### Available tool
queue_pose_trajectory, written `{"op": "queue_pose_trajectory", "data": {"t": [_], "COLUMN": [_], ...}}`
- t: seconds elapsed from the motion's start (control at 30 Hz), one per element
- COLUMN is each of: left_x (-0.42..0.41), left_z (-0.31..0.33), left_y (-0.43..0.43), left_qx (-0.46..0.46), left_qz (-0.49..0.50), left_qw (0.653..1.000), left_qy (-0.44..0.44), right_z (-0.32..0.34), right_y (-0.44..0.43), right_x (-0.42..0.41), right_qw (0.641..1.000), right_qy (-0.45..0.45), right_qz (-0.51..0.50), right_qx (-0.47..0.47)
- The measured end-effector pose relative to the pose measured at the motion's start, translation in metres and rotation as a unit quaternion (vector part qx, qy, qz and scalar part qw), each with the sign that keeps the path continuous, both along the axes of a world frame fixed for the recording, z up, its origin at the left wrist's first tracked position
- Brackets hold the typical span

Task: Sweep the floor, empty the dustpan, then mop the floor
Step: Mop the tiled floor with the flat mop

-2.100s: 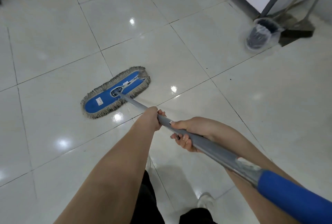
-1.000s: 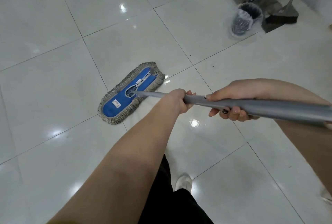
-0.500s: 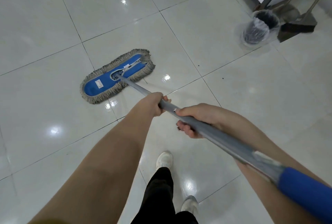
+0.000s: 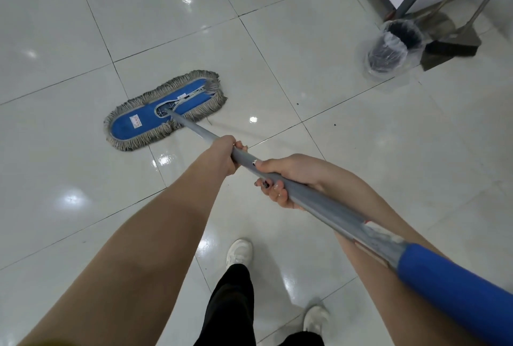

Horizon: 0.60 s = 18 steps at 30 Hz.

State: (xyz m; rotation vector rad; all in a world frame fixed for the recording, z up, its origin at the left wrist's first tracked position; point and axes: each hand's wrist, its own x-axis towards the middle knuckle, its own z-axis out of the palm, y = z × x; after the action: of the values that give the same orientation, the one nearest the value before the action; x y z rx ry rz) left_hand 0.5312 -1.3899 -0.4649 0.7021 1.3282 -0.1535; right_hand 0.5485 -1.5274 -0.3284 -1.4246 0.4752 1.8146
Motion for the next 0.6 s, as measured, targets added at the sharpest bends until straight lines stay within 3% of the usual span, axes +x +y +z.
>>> {"op": "queue_pose_trajectory", "data": {"t": [0.23,0.6], "left_x": [-0.003,0.013], "left_z": [0.01,0.016], "left_y": [-0.094,-0.346], "left_qx": [-0.022,-0.056], "left_qz": [0.007,-0.041], "left_qw": [0.999,0.997], "left_qy": [-0.023,-0.039], "right_z": [0.01,0.025], "right_y": [-0.087,-0.335], "right_x": [-0.007,-0.011], "right_qw": [0.997,0.993], "right_qy": [-0.07,-0.105], "right_qz": [0.036,0.001], "right_qx": [-0.02,-0.049]}}
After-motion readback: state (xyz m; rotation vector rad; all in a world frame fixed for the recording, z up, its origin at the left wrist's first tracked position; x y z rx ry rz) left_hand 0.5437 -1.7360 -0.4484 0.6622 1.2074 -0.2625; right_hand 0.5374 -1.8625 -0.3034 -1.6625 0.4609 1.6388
